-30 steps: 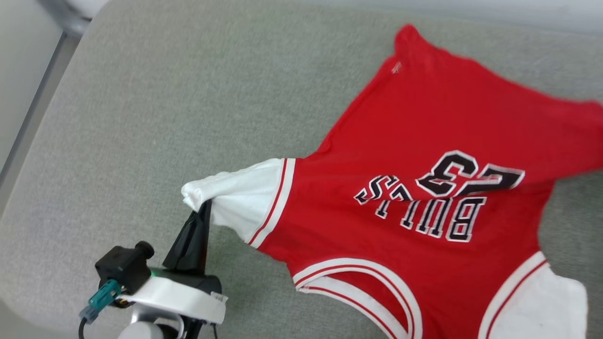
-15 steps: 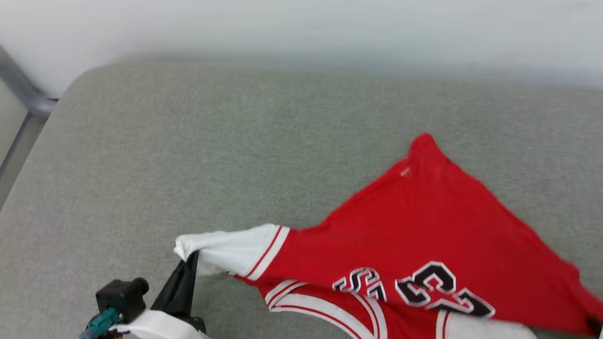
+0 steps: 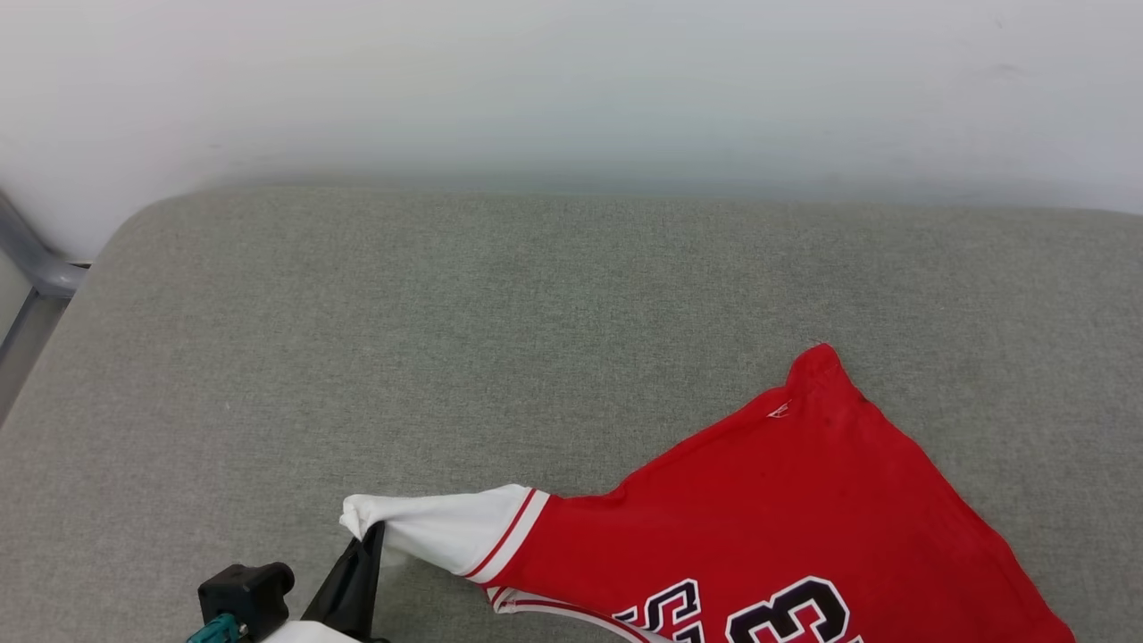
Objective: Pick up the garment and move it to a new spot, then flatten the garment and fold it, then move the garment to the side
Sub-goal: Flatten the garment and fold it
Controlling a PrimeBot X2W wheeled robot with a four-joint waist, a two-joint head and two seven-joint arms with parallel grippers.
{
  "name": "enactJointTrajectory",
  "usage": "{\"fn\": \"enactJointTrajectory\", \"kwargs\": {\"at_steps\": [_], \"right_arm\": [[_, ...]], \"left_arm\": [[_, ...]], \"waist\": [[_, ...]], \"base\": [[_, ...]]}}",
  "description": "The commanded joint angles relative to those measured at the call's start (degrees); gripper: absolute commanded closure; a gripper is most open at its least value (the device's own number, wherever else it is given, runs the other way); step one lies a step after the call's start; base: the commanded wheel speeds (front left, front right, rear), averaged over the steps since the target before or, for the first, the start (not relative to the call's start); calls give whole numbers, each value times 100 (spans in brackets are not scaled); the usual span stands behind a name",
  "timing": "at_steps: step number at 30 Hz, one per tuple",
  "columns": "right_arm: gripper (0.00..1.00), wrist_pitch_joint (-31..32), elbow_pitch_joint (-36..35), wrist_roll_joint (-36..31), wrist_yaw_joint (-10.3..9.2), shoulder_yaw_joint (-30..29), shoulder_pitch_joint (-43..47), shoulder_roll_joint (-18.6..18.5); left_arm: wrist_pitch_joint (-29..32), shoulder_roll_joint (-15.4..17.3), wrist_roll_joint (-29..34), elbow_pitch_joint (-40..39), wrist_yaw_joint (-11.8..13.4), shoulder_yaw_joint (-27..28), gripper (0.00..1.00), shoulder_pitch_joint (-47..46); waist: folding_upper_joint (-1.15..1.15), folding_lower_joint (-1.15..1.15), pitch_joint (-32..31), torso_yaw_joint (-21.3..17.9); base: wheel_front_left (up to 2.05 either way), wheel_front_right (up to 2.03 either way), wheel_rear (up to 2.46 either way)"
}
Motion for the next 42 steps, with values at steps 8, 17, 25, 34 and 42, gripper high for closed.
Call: {"fn": "enactJointTrajectory", "kwargs": {"at_steps": [8,17,25,34,42], "right_arm": [[0,-1764,88,-391,-3,67,-602,-4],[0,-3015,459,-885,-3,527,-1800,-204],[0,-2171,774,-1028,-3,1119,-3070,-865],[0,534,1216,-441,-4,2054,-4385,-1815],[0,1484,1515,-178,-4,2826,-5047,-2186]], "left_arm": [[-45,-1,32,12,-7,-82,100,-94],[-178,-63,96,-75,-60,-190,100,-522],[-380,-174,111,-15,-185,-345,100,-1047],[-589,-264,65,28,-309,-488,100,-1476],[-721,-304,27,12,-382,-556,100,-1769]], "waist": [[0,1,-75,60],[0,1,323,272],[0,1,882,504],[0,1,1472,726],[0,1,1914,894]], "base": [[0,0,0],[0,0,0],[0,0,0],[0,0,0],[0,0,0]]}}
